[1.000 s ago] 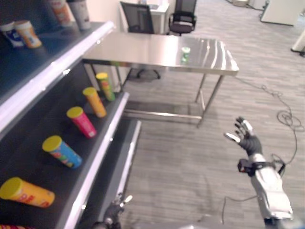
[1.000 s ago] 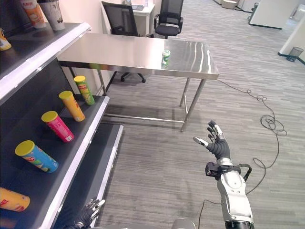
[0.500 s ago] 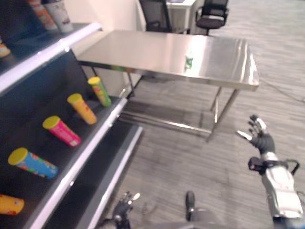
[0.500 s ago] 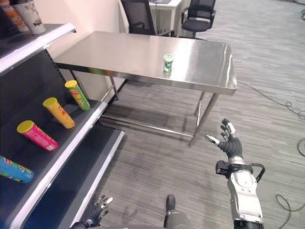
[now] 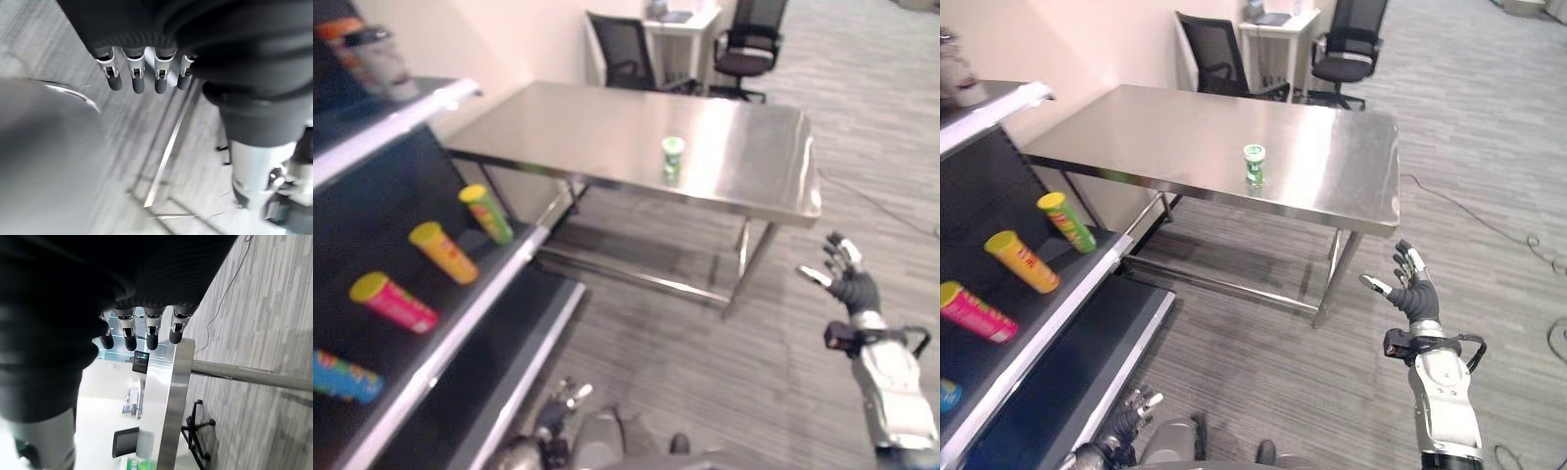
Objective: Put the goods on the table back onto the shelves and tidy them up.
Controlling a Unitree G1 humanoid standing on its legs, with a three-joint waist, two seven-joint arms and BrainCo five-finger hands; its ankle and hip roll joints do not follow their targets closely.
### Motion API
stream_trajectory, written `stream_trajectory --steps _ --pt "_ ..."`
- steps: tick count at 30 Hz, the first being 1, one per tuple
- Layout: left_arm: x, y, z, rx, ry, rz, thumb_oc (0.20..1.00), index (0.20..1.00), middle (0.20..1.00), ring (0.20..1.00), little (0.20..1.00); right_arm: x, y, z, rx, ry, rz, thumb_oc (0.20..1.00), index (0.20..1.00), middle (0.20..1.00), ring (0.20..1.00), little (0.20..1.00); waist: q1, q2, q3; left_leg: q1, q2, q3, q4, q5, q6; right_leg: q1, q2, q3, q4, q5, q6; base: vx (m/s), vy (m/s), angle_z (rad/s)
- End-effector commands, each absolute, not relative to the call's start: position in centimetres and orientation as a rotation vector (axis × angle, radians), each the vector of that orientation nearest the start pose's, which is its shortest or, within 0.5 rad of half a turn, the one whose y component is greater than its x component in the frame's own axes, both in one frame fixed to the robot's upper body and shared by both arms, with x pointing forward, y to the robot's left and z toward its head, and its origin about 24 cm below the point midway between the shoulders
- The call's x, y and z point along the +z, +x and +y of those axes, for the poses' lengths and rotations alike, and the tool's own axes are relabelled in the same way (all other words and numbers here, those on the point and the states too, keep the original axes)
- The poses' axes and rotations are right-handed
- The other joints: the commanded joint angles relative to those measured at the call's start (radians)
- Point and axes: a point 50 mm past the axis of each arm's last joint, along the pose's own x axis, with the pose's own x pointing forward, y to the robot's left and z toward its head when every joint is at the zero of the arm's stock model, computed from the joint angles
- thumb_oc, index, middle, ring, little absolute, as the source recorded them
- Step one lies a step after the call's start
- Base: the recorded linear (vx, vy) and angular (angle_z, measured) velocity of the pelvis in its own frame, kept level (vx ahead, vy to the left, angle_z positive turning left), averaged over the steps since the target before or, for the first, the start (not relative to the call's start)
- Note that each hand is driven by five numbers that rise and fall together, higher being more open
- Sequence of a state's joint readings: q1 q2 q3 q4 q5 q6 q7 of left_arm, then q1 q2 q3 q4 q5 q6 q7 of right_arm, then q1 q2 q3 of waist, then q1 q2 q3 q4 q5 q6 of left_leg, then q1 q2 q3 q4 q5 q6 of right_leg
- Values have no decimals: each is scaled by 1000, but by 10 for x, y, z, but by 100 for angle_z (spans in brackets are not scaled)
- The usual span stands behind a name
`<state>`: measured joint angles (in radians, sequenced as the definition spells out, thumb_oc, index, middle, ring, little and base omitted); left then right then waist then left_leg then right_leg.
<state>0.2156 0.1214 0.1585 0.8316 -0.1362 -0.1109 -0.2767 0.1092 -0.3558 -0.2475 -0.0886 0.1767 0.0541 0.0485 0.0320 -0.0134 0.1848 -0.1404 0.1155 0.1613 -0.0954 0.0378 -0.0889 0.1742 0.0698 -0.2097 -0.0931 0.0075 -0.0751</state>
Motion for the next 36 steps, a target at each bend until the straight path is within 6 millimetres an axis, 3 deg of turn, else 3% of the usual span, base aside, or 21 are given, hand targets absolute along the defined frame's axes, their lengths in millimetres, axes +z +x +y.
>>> stream_trajectory --steps 1,4,7,9,11,12,17,21,23,27,30,36 --pt "-136 95 211 30 -144 840 1000 1000 1000 1000 1000 119 233 -268 -194 -229 -234 1000 1000 1000 1000 1000 49 -10 -30 143 -16 0 45 66 14 60 -105 114 6 101 97 255 124 -30" --pt "-137 91 212 72 -164 835 1000 1000 1000 1000 1000 129 239 -258 -166 -233 -282 1000 1000 1000 1000 1000 57 -13 -79 174 -32 7 8 61 16 56 -135 116 24 117 103 214 134 -36" --pt "-137 91 213 78 -162 831 1000 1000 1000 1000 1000 132 242 -256 -159 -231 -296 1000 1000 1000 1000 1000 64 -16 -86 180 -41 18 8 50 18 56 -153 106 45 117 101 164 125 -16" --pt "-137 88 216 88 -155 835 1000 1000 1000 1000 1000 140 245 -250 -136 -240 -332 1000 1000 1000 1000 1000 70 -10 -93 216 -55 28 8 32 22 43 -186 90 140 111 101 214 213 -3" --pt "-137 86 218 91 -151 836 1000 1000 1000 1000 1000 148 244 -246 -124 -240 -368 1000 1000 1000 1000 1000 68 6 -78 251 -57 22 8 25 32 5 -191 100 267 119 103 140 187 -5" --pt "-137 86 218 91 -151 836 1000 1000 1000 1000 1000 148 244 -246 -124 -240 -368 1000 1000 1000 1000 1000 69 6 -77 252 -58 23 8 25 32 4 -192 101 271 117 103 92 157 -7" --pt "-136 84 219 99 -153 832 1000 1000 1000 1000 1000 160 246 -247 -130 -268 -408 1000 1000 1000 1000 1000 49 40 -7 340 -52 -4 8 7 39 -68 -192 114 482 80 70 60 118 8" --pt "-135 87 215 69 -152 826 1000 1000 1000 1000 1000 154 245 -269 -194 -313 -344 1000 1000 1000 1000 1000 46 16 -29 332 -76 -49 8 -3 42 -70 -221 109 251 69 81 88 -27 48" --pt "-135 92 212 55 -157 818 1000 1000 1000 1000 1000 151 243 -286 -253 -375 -302 1000 1000 1000 1000 1000 28 16 -36 333 -85 -87 8 -3 52 -117 -195 155 136 82 90 95 -29 36" --pt "-132 99 217 39 -126 815 1000 1000 1000 1000 1000 147 238 -301 -283 -410 -260 1000 1000 1000 1000 1000 -14 7 -18 343 -87 -149 8 1 71 -196 -155 225 91 99 96 82 -32 62" --pt "-133 99 221 61 -121 826 1000 1000 1000 1000 1000 138 238 -307 -297 -396 -222 1000 1000 1000 1000 1000 -5 -26 -47 342 -81 -146 8 -1 70 -145 -171 201 61 114 102 47 -117 116" --pt "-136 89 216 63 -137 843 1000 1000 1000 1000 1000 122 244 -314 -257 -387 -131 1000 1000 1000 1000 1000 22 -39 -90 312 -47 -132 8 5 61 -107 -166 147 6 109 108 62 -115 24"
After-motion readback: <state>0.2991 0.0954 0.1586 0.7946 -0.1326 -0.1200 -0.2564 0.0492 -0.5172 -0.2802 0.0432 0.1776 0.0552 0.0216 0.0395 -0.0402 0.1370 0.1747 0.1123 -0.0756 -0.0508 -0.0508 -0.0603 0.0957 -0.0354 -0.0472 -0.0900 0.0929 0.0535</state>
